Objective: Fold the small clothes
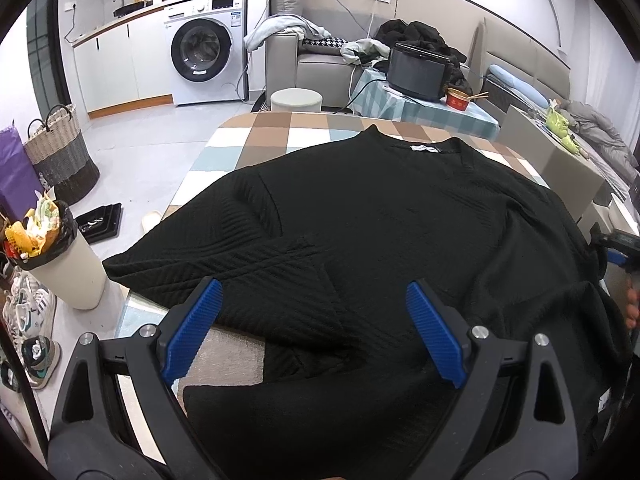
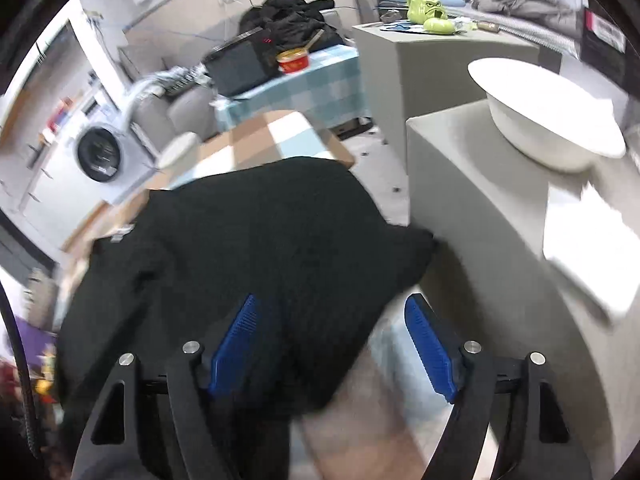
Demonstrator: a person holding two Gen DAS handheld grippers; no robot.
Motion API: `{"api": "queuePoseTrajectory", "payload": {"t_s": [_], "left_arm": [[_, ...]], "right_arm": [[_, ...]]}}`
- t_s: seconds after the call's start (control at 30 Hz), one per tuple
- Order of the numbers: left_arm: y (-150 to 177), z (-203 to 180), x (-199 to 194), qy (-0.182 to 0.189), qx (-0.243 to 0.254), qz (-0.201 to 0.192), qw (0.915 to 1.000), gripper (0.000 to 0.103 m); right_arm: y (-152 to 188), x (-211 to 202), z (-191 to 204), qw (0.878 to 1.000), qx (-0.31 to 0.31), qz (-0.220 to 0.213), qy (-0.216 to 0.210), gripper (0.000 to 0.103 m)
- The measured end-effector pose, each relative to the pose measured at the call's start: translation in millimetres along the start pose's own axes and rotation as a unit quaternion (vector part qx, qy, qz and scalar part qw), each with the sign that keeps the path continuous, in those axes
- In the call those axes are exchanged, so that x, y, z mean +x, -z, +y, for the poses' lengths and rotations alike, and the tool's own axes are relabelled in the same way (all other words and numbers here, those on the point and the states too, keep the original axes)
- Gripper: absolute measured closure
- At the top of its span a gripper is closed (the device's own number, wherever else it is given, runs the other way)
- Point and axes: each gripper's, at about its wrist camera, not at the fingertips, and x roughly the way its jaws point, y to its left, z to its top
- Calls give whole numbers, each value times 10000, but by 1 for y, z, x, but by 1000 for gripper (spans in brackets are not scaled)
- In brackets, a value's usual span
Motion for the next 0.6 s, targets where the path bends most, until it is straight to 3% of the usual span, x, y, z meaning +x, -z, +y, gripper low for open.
{"api": "queuePoseTrajectory", "payload": {"t_s": [0.1, 0.17, 0.3, 0.37, 0.43, 0.6], "left_arm": [[1, -1, -3, -25, 31, -33, 10000, 10], [3, 0, -7, -35, 12, -63, 10000, 10], [3, 0, -7, -3, 11, -74, 10000, 10], [3, 1, -9, 14, 27, -71, 10000, 10], [3, 1, -11, 61, 23, -93, 9999, 10], [1, 0, -18, 96, -12, -192, 9998, 10]], "right_arm": [[-2, 9, -8, 9988, 116, 73, 460, 38], [1, 6, -19, 9990, 294, 48, 332, 60], [6, -9, -39, 9979, 599, -198, 130, 79], [4, -13, -43, 9968, 726, -327, 7, 94], [2, -21, -47, 9951, 837, -501, -177, 97], [-10, -46, -34, 9833, 699, -1121, -1251, 98]]}}
